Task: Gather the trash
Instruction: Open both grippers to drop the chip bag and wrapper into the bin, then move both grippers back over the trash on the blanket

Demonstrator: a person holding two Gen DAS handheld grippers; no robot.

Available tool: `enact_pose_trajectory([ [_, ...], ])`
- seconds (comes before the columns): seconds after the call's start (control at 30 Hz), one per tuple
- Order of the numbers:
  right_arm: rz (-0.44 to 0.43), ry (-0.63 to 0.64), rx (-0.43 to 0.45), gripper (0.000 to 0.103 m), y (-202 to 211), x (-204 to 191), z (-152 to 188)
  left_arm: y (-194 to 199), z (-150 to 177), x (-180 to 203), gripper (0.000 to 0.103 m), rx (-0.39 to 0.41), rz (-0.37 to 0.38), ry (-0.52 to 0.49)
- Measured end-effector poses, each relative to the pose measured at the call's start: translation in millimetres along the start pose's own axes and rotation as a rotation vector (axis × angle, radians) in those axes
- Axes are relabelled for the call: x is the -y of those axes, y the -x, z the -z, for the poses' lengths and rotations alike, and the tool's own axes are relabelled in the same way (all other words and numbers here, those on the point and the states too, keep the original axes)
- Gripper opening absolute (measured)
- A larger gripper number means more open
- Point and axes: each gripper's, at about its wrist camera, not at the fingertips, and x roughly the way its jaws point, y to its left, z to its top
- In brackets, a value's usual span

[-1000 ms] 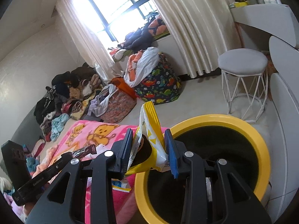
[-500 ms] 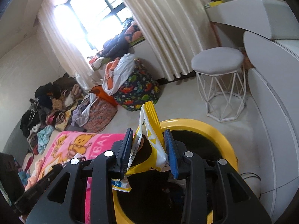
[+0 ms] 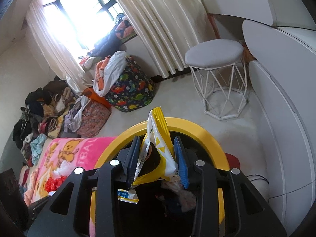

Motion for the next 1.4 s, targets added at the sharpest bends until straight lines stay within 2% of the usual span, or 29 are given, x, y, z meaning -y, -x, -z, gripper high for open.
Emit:
enact_pose_trajectory([
  [0.17, 0.004, -0.026, -0.004, 0.039, -2, 7, 0, -16, 5, 11, 0.001, -0.044, 0.024, -0.029],
  [0.2, 0.009, -0.024, -0.007, 0.043, -3, 7, 0, -19, 6, 12, 0.001, -0.053, 0.033, -0.030],
  [0.23, 0.017, -0.028, -0.001, 0.052, -3, 8, 0, -21, 7, 13, 0.001, -0.061, 0.038, -0.034],
  [0.27, 0.018, -0.037, 0.008, 0.057, -1, 7, 0, -23, 7, 14, 0.003, -0.065, 0.040, -0.039],
  [0.3, 0.007, -0.050, 0.015, 0.063, 0, 8, 0, -24, 8, 15, 0.010, -0.070, 0.043, -0.042],
  [0.4, 0.003, -0.058, 0.015, 0.068, 0, 8, -1, -22, 11, 13, 0.052, -0.061, 0.051, -0.033],
  [0.43, 0.005, -0.055, 0.011, 0.071, -1, 7, 0, -20, 11, 12, 0.062, -0.051, 0.055, -0.025],
  [0.47, 0.008, -0.052, 0.008, 0.073, -2, 7, 0, -18, 12, 11, 0.068, -0.042, 0.055, -0.017],
  [0.5, 0.013, -0.050, 0.004, 0.074, -2, 6, 0, -17, 12, 10, 0.082, -0.036, 0.054, -0.011],
  [0.53, 0.014, -0.049, 0.001, 0.075, -3, 5, 0, -16, 12, 8, 0.089, -0.031, 0.055, 0.003],
  [0.7, 0.018, -0.036, -0.011, 0.080, -6, 0, 1, -8, 16, -2, 0.092, -0.007, 0.042, 0.044],
  [0.93, 0.021, 0.015, -0.007, 0.080, -5, -16, 1, 17, 18, -21, 0.092, 0.069, -0.009, 0.092],
  [1.4, -0.014, 0.116, 0.001, 0.081, -3, -47, 4, 60, 22, -71, 0.092, 0.166, -0.086, 0.199],
])
